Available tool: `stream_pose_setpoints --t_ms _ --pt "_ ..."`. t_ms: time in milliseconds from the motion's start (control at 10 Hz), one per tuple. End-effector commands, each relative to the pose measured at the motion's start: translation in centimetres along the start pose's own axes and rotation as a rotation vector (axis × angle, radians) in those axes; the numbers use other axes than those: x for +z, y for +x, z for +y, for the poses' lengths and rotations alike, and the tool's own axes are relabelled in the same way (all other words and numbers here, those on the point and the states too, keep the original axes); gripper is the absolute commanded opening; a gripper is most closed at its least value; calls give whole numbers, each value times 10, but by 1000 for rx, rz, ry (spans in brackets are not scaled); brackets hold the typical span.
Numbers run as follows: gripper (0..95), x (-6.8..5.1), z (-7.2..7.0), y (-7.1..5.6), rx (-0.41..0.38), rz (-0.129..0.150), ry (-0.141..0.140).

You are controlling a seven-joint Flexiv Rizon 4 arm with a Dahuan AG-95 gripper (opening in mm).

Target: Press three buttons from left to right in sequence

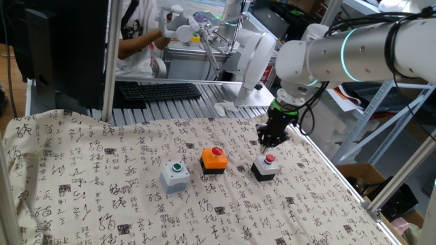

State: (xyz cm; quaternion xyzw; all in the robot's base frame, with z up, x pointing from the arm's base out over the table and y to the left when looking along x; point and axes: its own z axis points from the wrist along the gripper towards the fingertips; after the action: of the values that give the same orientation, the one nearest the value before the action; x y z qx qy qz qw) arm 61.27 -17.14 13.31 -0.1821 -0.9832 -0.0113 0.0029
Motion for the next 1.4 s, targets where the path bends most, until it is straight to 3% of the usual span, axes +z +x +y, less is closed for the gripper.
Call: stream_pose_setpoints --t_ms 100,800,1400 --pt "0 2 -11 -6 -16 -1 0" --pt "0 11 -44 -21 -63 -13 9" --pt "0 20 -55 -31 -86 -16 4"
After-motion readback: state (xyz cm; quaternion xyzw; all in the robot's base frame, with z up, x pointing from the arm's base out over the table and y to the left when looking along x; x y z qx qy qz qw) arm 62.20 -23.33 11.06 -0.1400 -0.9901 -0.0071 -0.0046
